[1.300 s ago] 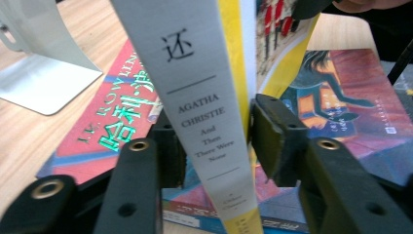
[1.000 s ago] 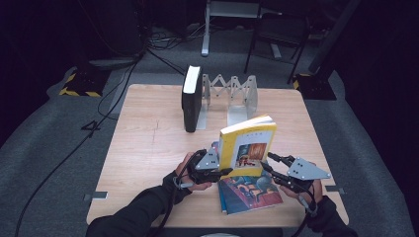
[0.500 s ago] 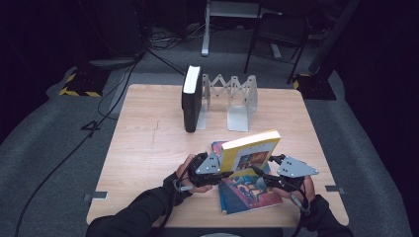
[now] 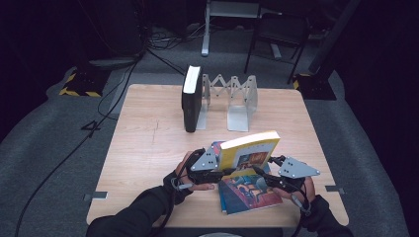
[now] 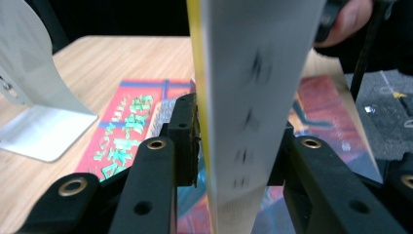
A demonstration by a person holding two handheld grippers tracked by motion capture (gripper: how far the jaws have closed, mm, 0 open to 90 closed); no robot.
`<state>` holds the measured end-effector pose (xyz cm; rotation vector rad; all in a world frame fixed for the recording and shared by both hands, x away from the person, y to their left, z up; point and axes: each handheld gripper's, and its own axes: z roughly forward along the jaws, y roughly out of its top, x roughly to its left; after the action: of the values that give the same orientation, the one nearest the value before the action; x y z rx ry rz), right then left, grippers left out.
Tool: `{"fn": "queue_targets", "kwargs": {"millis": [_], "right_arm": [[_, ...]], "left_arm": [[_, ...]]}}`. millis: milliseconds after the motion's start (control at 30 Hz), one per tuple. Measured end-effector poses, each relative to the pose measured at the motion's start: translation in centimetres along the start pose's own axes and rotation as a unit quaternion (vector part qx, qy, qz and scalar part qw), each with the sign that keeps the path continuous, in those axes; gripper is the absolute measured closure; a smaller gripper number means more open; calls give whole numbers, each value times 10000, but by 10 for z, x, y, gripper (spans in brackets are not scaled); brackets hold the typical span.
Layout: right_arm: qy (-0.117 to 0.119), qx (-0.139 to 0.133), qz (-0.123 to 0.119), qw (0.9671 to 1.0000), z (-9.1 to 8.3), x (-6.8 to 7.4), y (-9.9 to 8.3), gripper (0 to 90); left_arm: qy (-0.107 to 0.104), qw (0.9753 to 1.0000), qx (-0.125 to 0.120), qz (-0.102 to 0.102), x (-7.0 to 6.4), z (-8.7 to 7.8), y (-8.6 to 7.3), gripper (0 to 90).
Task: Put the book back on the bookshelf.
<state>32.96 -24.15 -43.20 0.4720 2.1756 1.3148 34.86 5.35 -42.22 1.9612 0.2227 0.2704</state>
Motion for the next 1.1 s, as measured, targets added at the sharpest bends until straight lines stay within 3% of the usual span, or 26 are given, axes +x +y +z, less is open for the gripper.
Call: {"fn": "queue_targets", "kwargs": {"millis": [400, 567, 633, 900, 1033, 1100], "right_arm": [[-10, 20, -12, 10000, 0, 1, 1, 521], [17, 25, -21, 10000, 0, 1, 0, 487], [25, 47, -25, 10000, 0, 0, 0, 464], [-98, 216, 188, 9995, -8, -14, -9, 394], [-195, 358, 223, 9989, -9, -17, -14, 388], [-229, 395, 259, 9986, -10, -19, -16, 389]], "left_arm": [[67, 9991, -418, 93, -2, 0, 29, 628], [133, 9990, -412, 93, -1, 1, 37, 733], [164, 9990, -414, -8, 1, 2, 37, 743], [758, 9963, -412, -29, 13, 1, 46, 749], [1153, 9920, -507, -85, 27, -7, 52, 750], [1498, 9872, -541, -83, 34, -14, 55, 750]]}}
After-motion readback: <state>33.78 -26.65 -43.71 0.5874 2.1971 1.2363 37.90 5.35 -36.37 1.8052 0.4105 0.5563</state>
